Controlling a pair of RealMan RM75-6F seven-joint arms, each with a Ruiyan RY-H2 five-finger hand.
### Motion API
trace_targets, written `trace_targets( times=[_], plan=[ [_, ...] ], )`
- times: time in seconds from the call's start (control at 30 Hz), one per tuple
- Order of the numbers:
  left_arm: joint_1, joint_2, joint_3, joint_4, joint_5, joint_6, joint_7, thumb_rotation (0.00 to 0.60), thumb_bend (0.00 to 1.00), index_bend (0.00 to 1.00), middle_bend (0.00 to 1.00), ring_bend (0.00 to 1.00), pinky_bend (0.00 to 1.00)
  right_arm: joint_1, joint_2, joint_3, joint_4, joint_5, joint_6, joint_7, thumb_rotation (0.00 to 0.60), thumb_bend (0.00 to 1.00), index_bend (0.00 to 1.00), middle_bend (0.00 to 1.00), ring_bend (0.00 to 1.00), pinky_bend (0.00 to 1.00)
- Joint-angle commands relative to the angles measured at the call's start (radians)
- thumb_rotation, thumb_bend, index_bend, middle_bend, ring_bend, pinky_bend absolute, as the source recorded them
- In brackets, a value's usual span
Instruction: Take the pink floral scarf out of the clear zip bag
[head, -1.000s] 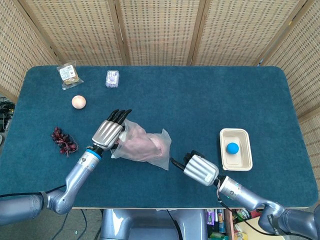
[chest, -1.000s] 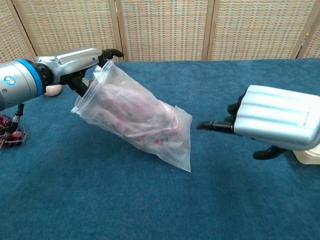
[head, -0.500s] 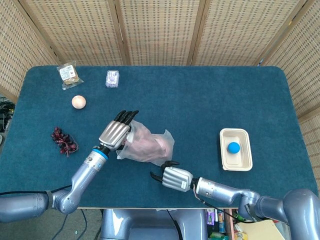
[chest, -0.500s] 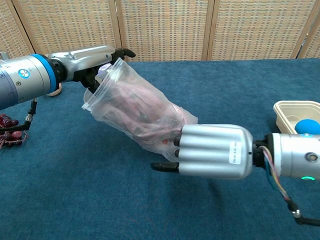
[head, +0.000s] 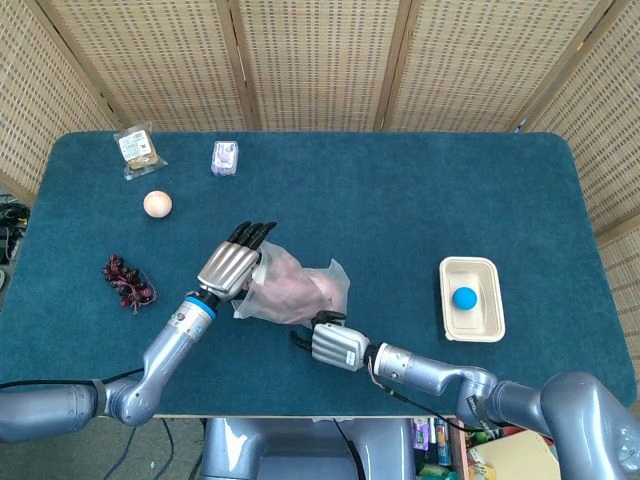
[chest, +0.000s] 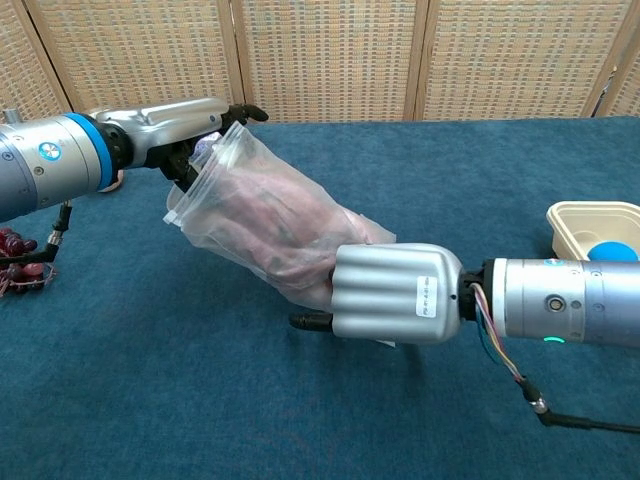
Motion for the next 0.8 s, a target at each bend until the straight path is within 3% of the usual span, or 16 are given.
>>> trace_targets(
  times=[0.03, 0.43, 0.8],
  plan=[
    [-0.001, -0.001, 0.002, 0.002, 0.002, -0.002, -0.009, 0.600, 0.58, 0.70, 0.00, 0.00, 0.00, -0.001, -0.014, 0.003, 0.014, 0.008, -0.003, -0.004, 0.600, 0.12, 0.14, 0.69, 0.61, 0.75],
    [-0.002, 0.001, 0.005, 0.004, 0.004, 0.001, -0.036, 0.600, 0.58, 0.70, 0.00, 0.00, 0.00, 0.014, -0.090, 0.034, 0.077, 0.053, -0.008, -0.002, 0.600, 0.12, 0.14, 0.70, 0.61, 0.75],
    [-0.003, 0.006, 0.011, 0.001, 0.009, 0.005, -0.042, 0.600, 0.58, 0.70, 0.00, 0.00, 0.00, 0.013, -0.096, 0.016, 0.105, 0.063, 0.002, 0.007, 0.600, 0.13, 0.32, 0.71, 0.62, 0.76]
  ],
)
